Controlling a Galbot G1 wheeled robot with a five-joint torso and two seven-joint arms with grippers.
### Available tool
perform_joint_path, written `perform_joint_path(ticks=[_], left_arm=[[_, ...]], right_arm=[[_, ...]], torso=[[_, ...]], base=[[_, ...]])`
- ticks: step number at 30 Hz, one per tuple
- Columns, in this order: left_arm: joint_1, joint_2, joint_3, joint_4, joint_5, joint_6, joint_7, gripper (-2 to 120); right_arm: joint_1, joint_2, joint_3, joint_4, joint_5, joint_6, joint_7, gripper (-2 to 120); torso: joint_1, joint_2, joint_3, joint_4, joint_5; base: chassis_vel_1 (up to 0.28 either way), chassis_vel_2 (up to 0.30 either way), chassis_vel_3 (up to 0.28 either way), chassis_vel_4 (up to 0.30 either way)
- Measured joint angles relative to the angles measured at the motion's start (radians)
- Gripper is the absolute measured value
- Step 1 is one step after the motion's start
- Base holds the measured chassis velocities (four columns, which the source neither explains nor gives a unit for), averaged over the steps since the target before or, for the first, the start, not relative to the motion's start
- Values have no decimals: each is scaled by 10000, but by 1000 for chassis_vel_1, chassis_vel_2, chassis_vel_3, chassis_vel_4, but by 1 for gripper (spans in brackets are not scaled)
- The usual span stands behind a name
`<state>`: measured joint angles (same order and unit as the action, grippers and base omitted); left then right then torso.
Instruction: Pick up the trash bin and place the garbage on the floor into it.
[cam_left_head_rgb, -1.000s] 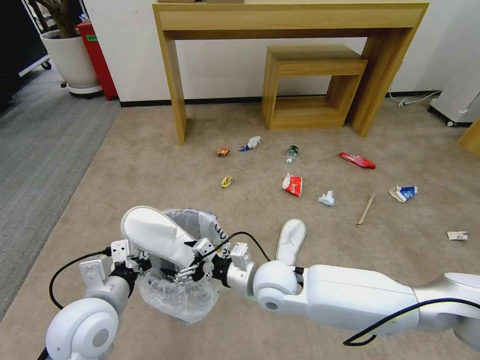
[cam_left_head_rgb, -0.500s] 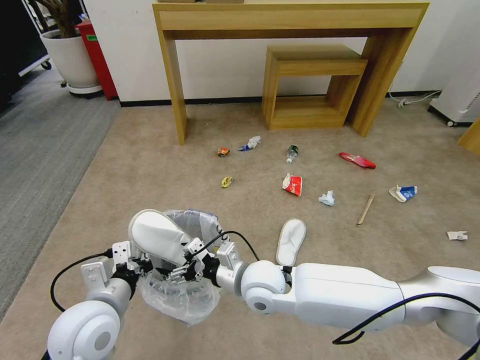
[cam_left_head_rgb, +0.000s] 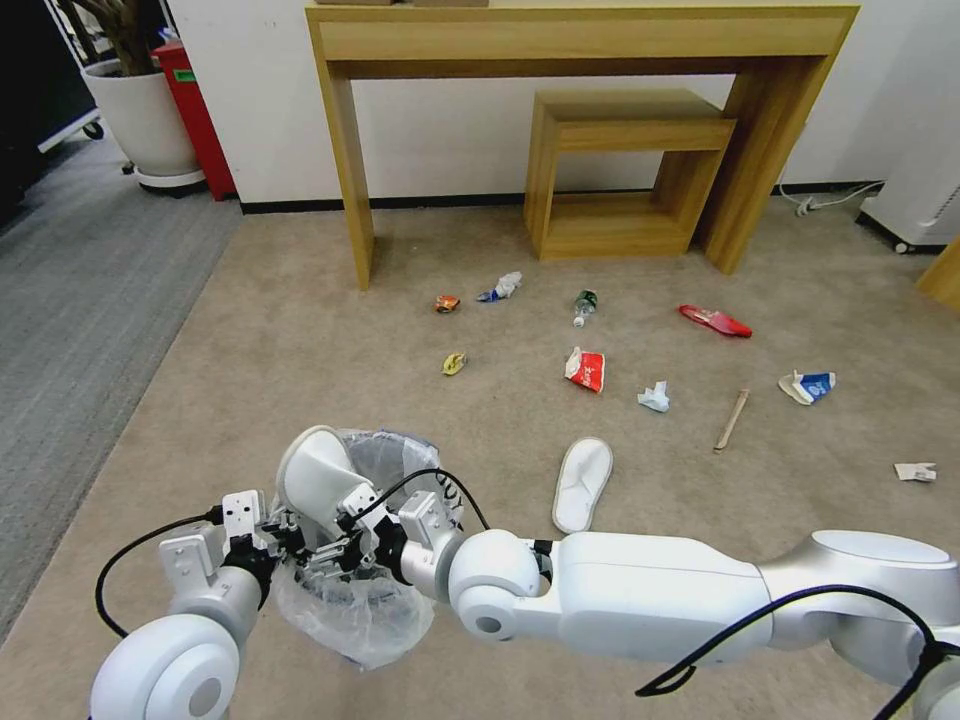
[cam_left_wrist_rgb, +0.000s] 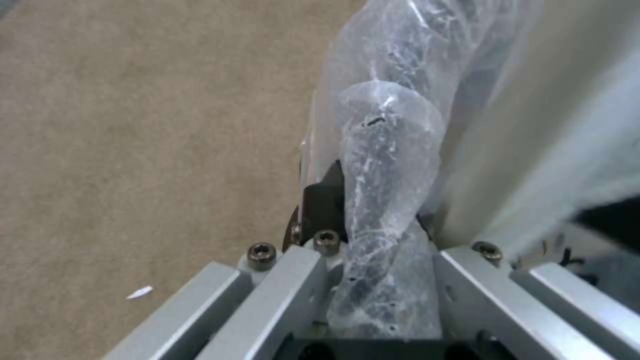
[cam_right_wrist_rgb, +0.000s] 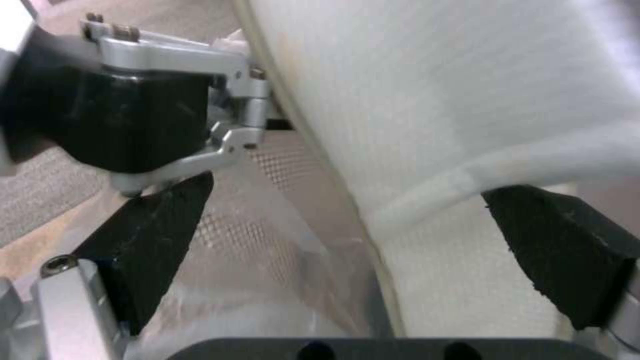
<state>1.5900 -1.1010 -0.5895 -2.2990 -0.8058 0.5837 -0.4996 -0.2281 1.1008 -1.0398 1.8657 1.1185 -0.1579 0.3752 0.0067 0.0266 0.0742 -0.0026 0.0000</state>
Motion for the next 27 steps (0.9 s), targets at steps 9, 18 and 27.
perform_joint_path(ticks=[9,18,27], left_arm=[[145,-167,-192,-9,134,-1,-11,1],[354,-255,-369,-151,205,-2,-12,1],[393,-276,-678,-131,96,-1,-31,1]], right_arm=[[94,-847,249,715,-1,58,-141,100],[145,-919,159,1074,172,-56,-43,100],[78,-1431,225,1835,48,29,-229,100]], torso=[[0,0,0,2,0],[0,0,0,4,1],[0,0,0,4,0]], base=[[0,0,0,0],[0,0,0,0],[0,0,0,0]])
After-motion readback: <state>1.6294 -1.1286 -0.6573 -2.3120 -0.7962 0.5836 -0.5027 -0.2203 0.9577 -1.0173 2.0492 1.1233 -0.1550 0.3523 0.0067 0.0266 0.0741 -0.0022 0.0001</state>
